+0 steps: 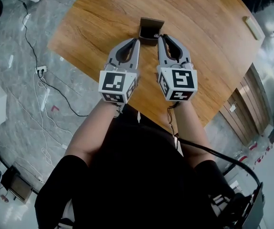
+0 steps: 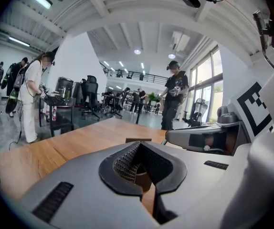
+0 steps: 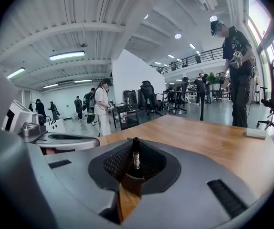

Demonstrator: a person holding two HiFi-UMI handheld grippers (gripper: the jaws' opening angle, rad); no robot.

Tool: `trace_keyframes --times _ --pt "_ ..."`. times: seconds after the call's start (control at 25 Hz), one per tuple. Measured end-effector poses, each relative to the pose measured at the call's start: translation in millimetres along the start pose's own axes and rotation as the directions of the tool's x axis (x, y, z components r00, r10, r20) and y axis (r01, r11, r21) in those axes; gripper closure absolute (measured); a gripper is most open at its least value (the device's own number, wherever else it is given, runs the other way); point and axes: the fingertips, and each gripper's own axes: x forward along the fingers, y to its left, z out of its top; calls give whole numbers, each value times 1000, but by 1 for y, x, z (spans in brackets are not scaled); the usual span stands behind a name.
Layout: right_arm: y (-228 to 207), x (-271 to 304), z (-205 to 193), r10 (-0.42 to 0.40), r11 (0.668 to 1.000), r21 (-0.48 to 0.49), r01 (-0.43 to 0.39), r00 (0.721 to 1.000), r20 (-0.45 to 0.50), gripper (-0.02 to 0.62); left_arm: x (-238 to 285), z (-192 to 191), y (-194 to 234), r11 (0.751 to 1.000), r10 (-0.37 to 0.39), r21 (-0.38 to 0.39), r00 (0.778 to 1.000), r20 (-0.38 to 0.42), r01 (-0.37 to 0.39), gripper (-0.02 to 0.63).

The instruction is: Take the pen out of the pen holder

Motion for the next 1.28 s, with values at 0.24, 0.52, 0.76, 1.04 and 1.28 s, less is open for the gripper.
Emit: trace_keyframes --times 0.24,0.52,0.76,1.04,1.28 --pt "17 -42 46 -3 999 -38 6 997 80 566 -32 38 -16 1000 0 28 998 61 -2 604" --pt "21 -82 95 -9 996 -83 24 984 178 567 -50 78 -31 998 -5 69 992 128 -4 606" --pt "15 -94 105 -14 996 -87 32 980 197 566 -52 82 -39 997 -6 79 992 129 -4 605" --pt "2 -70 86 -8 998 -65 18 989 146 567 -36 70 -33 998 1 63 995 99 -7 606" --pt "-10 -24 37 12 999 -32 -10 999 45 567 -11 44 -20 999 14 37 998 55 -16 606"
